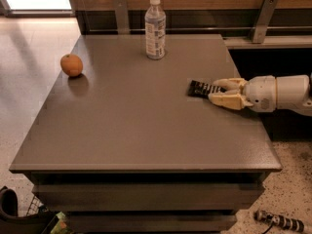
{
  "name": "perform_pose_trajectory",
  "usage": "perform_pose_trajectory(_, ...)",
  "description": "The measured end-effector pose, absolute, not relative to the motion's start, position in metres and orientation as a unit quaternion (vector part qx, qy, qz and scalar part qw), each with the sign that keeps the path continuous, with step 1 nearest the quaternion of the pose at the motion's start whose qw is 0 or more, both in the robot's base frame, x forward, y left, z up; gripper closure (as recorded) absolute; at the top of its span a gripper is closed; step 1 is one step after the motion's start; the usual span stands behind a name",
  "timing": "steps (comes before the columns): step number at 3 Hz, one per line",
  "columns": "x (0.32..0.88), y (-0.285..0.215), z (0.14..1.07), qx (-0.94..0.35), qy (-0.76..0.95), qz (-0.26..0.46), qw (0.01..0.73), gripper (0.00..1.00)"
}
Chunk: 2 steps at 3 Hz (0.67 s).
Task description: Move rxbar chocolate near orange
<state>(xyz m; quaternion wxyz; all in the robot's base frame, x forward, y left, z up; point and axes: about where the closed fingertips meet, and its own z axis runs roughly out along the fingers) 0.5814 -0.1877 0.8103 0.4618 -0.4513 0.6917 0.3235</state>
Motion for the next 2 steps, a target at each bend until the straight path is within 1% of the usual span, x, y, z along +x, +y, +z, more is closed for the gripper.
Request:
perform_pose_trajectory(1, 0.581, -0.188, 0.810, -0.451, 0.692, 0.324, 0.462, 1.00)
perform_pose_trajectory(2, 0.577, -0.182, 0.830, -0.460, 0.703, 0.294, 0.455, 1.00)
